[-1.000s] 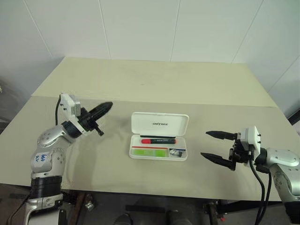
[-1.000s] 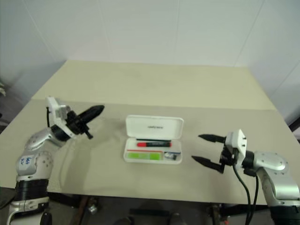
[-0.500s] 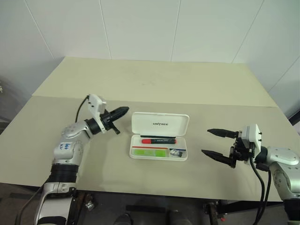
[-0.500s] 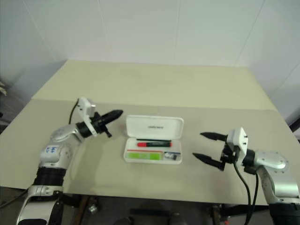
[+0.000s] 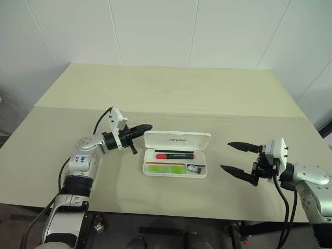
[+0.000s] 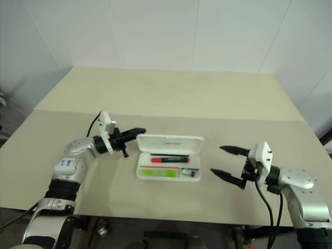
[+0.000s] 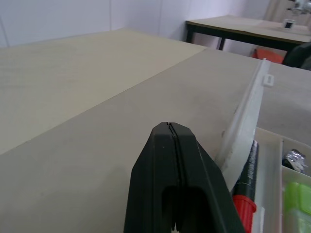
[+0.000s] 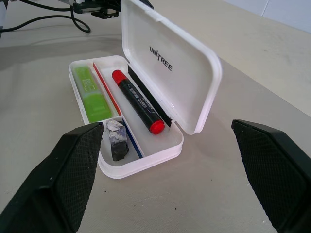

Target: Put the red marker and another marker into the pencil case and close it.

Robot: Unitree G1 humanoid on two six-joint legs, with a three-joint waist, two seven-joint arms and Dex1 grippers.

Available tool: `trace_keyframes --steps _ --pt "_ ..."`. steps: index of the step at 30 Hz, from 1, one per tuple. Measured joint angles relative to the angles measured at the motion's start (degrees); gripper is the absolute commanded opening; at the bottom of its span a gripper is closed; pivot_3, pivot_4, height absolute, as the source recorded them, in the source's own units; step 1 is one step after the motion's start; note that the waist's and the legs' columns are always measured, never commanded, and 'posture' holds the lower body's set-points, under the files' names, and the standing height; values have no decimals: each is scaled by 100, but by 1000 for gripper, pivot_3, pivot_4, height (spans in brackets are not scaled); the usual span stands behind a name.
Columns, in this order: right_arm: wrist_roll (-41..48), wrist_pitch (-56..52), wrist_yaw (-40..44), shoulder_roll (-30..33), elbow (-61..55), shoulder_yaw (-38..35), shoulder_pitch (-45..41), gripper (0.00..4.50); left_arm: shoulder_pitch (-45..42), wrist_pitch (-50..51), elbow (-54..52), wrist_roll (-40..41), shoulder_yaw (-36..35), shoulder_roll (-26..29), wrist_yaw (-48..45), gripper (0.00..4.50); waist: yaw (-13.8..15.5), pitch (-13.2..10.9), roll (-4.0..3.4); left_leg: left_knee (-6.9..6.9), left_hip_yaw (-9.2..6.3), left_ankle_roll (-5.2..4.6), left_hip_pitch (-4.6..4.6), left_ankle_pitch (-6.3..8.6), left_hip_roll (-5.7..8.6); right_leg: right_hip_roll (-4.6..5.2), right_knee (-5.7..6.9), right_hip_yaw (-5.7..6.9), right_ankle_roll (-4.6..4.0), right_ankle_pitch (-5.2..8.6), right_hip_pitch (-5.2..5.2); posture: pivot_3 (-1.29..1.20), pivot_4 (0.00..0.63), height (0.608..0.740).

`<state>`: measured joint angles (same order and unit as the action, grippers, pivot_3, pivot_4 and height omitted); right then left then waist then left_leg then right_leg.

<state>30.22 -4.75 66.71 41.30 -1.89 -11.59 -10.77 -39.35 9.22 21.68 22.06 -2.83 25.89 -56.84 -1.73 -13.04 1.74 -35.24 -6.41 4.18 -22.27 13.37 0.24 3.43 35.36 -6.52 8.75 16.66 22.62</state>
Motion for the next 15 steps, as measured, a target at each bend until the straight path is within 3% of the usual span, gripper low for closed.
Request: trace_keyframes --steps 9,15 --pt "85 -294 -110 1 -179 -11 -12 4500 445 -431 -800 -394 683 416 -973 20 0 0 0 1 0 0 1 0 -1 0 1 -1 -2 1 0 0 150 740" --pt "143 -402 -162 1 -285 -13 -21 4500 558 -286 -1135 -628 1081 446 -1122 20 4 0 0 1 0 0 0 0 -1 0 0 -1 -3 2 0 0 150 740"
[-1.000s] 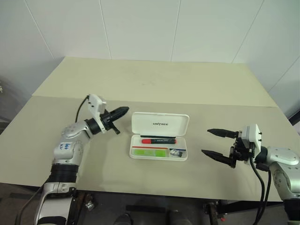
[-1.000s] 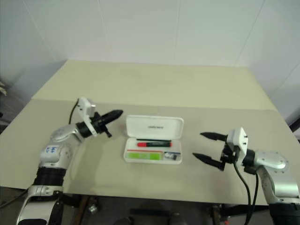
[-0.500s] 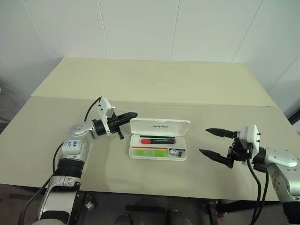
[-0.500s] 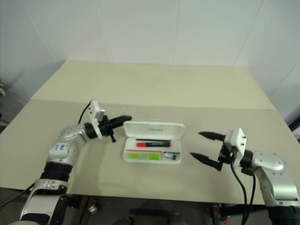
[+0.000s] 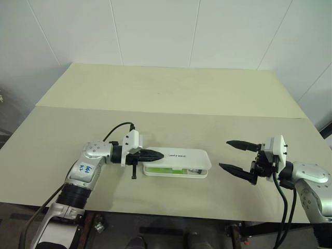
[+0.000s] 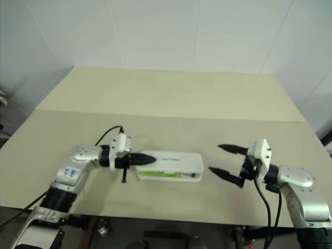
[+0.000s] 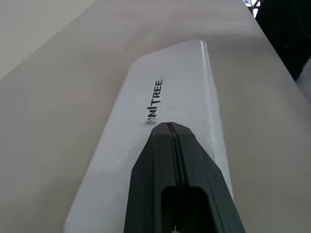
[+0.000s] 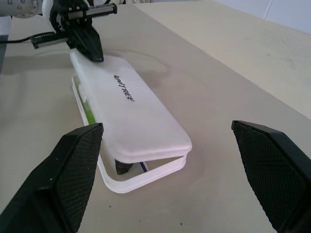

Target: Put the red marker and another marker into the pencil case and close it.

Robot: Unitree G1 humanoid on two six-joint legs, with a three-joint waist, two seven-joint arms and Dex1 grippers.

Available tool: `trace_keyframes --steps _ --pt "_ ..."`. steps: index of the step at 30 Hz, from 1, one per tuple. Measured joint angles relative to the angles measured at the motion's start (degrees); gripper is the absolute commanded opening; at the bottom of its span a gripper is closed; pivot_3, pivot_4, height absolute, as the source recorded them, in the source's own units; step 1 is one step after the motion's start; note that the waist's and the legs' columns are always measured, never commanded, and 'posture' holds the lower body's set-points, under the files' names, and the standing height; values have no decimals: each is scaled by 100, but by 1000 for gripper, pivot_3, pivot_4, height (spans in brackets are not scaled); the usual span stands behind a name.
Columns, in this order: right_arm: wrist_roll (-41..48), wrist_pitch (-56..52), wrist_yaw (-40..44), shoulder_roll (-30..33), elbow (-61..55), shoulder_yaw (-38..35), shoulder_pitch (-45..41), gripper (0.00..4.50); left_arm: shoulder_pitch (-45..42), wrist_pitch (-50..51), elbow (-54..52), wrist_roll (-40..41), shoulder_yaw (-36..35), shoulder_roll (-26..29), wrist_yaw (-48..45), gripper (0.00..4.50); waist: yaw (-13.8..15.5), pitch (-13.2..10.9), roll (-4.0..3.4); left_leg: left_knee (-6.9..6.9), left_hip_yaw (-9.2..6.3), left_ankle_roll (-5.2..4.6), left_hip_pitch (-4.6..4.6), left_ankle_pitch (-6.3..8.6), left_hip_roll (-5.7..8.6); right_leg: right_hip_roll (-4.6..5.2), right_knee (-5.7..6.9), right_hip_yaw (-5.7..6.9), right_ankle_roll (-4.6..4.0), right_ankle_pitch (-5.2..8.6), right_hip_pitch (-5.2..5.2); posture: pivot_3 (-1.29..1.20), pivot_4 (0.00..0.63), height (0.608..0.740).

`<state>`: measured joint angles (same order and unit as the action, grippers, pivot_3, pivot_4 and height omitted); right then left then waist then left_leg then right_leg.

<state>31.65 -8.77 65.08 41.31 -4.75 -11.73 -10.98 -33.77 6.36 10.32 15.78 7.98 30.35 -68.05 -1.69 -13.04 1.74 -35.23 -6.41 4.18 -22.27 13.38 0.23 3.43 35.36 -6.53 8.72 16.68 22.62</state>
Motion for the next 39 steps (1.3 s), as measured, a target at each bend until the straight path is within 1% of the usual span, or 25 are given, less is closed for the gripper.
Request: trace_keyframes --steps 6,13,15,19,22,26,28,30,33,39 --pt "26 -18 -131 0 -234 -14 57 4500 -17 338 -88 -455 439 -58 250 20 -6 0 0 0 0 0 1 0 0 -1 2 0 0 0 0 0 150 740" --pt "49 -21 -257 -1 -427 -55 264 4500 -379 874 -248 -814 747 -18 349 20 -1 2 -3 -1 0 -1 6 0 1 0 3 0 0 1 -5 0 150 740" --pt "50 -21 -301 -2 -431 -55 270 4500 -385 958 -297 -831 770 -37 378 20 -1 3 -4 -1 0 -1 6 0 1 0 3 0 0 0 -5 0 150 740" --pt "52 -19 -344 -13 -473 -55 319 4500 -378 1291 -316 -678 701 -249 433 20 -1 3 -4 -1 0 -1 6 -1 1 0 3 0 -1 1 -5 0 150 740" --pt "52 -16 -345 -14 -480 -55 317 4500 -334 1513 -320 -343 540 -377 414 20 -11 3 -4 0 0 -1 4 0 0 -1 3 0 -1 1 -2 0 150 740" --pt "51 -4 -329 -14 -433 -55 227 4500 -328 1512 -348 136 -114 -474 524 20 -15 3 -4 0 0 -1 4 0 -1 -1 4 0 -1 1 0 0 150 740" --pt "49 0 -301 -13 -355 -50 135 4500 -281 1450 -349 354 -473 -416 527 20 -19 3 -4 0 0 -1 5 -1 -1 -1 4 0 -1 1 0 0 150 740" --pt "47 15 -231 -13 -247 -49 20 4500 -172 1414 -349 563 -806 -236 499 20 -33 3 -4 1 0 -1 6 -1 -2 -1 5 0 -2 1 0 0 150 740" --pt "34 47 -130 -9 -50 -22 -85 4500 28 1364 -361 713 -1168 76 452 601 -18 2 -5 1 0 0 4 0 -1 1 2 0 -3 2 0 0 150 740" --pt "23 154 90 -9 262 16 -421 4500 564 1241 -353 1096 -1895 571 269 2556 -20 2 -5 5 0 0 4 0 -3 2 2 2 -5 3 1 0 150 740"
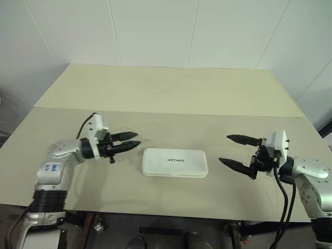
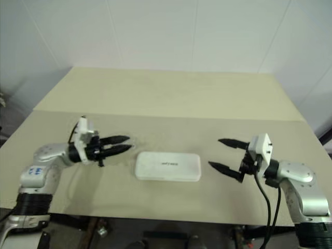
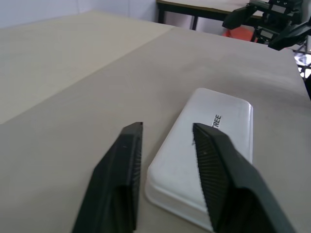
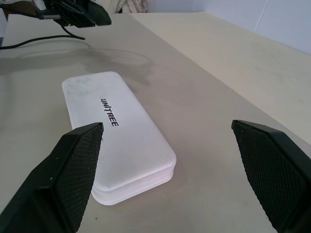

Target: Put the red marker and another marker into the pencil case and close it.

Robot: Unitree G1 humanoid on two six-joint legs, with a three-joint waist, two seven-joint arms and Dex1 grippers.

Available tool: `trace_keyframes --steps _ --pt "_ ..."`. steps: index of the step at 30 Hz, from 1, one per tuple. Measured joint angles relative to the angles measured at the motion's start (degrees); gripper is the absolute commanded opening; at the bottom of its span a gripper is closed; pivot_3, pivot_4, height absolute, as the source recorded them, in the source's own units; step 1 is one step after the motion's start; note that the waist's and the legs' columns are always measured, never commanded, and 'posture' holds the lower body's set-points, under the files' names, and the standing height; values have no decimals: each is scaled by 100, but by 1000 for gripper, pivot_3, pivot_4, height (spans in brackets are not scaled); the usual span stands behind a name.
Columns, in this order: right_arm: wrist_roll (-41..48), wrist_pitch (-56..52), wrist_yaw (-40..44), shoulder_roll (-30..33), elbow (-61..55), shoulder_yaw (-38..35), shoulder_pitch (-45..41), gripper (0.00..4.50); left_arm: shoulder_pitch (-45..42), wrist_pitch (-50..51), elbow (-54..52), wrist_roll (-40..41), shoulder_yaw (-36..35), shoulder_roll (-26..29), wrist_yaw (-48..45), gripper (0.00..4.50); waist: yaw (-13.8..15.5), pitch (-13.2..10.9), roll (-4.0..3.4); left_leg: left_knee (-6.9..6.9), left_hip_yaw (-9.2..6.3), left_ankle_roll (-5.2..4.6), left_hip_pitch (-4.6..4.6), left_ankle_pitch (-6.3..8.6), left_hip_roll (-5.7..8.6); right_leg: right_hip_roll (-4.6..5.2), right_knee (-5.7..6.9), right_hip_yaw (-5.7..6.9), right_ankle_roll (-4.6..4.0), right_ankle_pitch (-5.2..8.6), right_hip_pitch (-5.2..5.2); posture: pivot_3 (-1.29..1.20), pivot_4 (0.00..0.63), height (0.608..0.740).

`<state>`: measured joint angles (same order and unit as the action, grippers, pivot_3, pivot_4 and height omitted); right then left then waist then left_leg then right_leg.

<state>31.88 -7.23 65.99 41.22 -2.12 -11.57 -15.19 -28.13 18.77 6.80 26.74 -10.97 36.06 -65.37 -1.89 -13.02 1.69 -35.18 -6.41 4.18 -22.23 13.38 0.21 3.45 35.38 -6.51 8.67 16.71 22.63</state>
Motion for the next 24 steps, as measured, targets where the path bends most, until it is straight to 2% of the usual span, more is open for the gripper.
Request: trace_keyframes --steps 6,15,24 --pt "-12 102 200 -2 157 19 -285 4500 379 -64 -98 272 -506 151 -21 4449 3 -1 -1 1 0 1 0 0 0 0 -1 1 -2 1 0 0 150 740" --pt "-131 246 475 81 517 30 -369 4500 546 -64 -263 331 -612 203 176 4449 5 -1 -1 2 0 1 -1 1 0 0 -3 1 -3 1 0 0 150 740" --pt "-155 293 669 368 675 -19 -394 4500 356 -133 -180 321 -513 257 195 4449 -27 -1 -1 4 0 1 -1 1 -1 0 -3 1 -3 2 2 0 150 740"
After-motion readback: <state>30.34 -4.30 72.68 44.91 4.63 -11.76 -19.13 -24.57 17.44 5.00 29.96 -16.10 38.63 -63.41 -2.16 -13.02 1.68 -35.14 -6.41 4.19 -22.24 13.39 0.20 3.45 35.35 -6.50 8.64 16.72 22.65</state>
